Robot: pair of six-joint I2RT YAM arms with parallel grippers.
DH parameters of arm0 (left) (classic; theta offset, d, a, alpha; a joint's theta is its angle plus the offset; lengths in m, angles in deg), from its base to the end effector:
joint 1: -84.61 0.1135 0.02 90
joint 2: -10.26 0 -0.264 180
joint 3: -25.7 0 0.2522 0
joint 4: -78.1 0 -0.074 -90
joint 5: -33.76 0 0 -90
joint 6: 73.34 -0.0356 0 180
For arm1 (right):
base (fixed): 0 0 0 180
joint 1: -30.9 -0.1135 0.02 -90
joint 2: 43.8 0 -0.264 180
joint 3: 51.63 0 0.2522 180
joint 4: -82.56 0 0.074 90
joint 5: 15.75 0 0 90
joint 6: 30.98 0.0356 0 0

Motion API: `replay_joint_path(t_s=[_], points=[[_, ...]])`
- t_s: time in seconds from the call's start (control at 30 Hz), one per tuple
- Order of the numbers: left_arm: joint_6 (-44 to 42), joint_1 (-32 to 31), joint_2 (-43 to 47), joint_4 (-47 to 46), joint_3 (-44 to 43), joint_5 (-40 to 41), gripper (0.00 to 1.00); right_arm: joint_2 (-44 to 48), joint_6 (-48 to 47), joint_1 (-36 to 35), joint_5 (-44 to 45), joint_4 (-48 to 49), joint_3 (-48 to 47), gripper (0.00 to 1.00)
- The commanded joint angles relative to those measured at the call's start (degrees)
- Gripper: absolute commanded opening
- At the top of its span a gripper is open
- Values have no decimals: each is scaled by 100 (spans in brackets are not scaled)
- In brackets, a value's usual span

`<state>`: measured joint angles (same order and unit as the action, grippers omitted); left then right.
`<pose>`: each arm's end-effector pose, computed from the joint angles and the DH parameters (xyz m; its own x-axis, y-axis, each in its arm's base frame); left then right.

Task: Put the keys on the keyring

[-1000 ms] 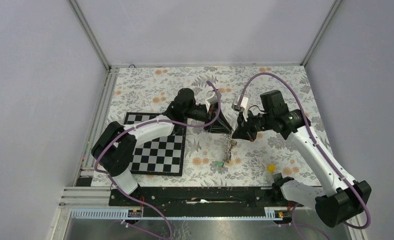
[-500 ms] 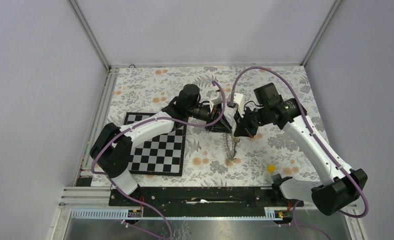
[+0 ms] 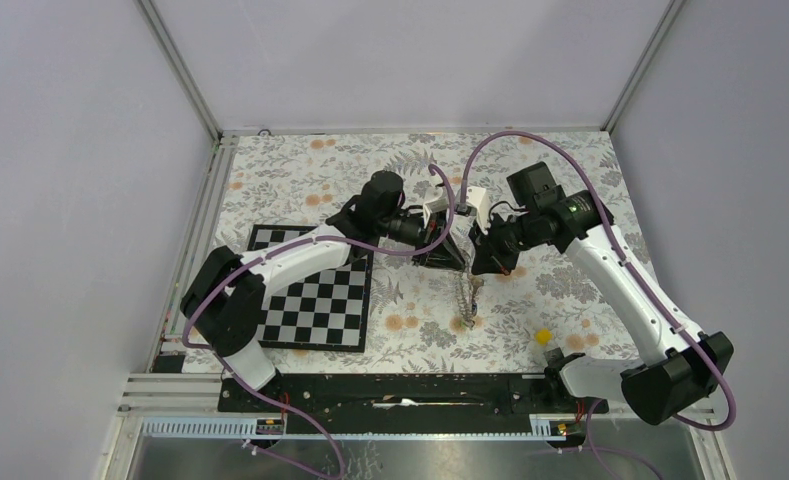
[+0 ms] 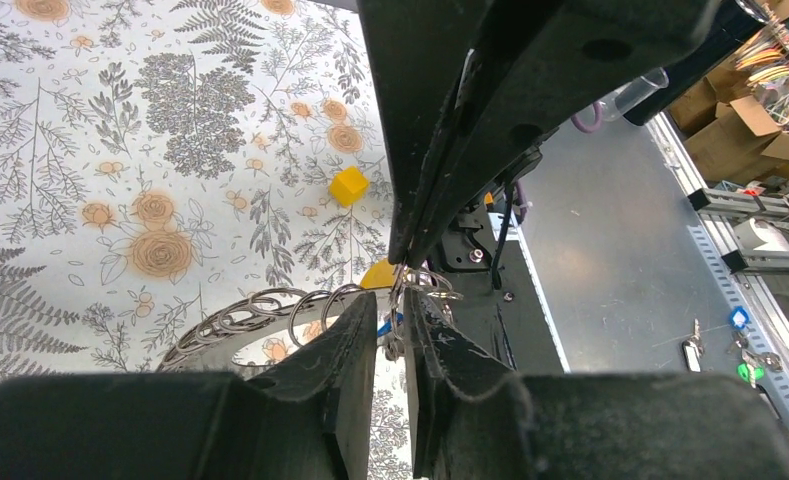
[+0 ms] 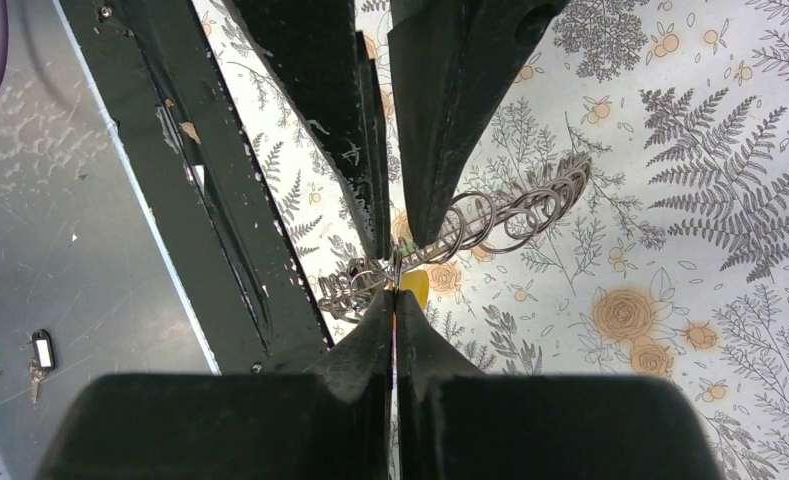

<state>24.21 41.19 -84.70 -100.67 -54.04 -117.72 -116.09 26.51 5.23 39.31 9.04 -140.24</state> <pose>0.2498 -0.2794 0.2845 -0.3274 0.2235 -0.9181 0.9051 -0.2048 -0.3727 0.2053 0.1213 0.3491 -0.2978 -0.6319 -0.7156 -0.9424 0.3140 0.1148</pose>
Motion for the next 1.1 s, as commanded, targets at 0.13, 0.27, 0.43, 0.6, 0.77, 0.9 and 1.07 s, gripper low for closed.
replay_joint_path(t_s=[0.13,0.27,0.43,0.6,0.77,0.9,1.07], points=[[176,-164,142,-423,-29,-41,20,-24,-56,-69,-83,-59,-252,0],[199,-205,105,-465,-38,-69,20,-32,-36,-70,-117,-18,-215,0],[220,-227,91,-504,-33,-103,21,-32,-12,-70,-137,41,-170,0],[233,-255,65,-546,22,-140,26,5,34,-70,-166,127,-134,0],[331,-264,59,-753,121,-161,27,109,141,-74,-245,329,16,0],[637,-264,96,-1334,398,-164,24,211,276,-70,-290,537,216,0],[696,-264,115,-1568,516,-137,12,289,362,-69,-318,691,340,0]])
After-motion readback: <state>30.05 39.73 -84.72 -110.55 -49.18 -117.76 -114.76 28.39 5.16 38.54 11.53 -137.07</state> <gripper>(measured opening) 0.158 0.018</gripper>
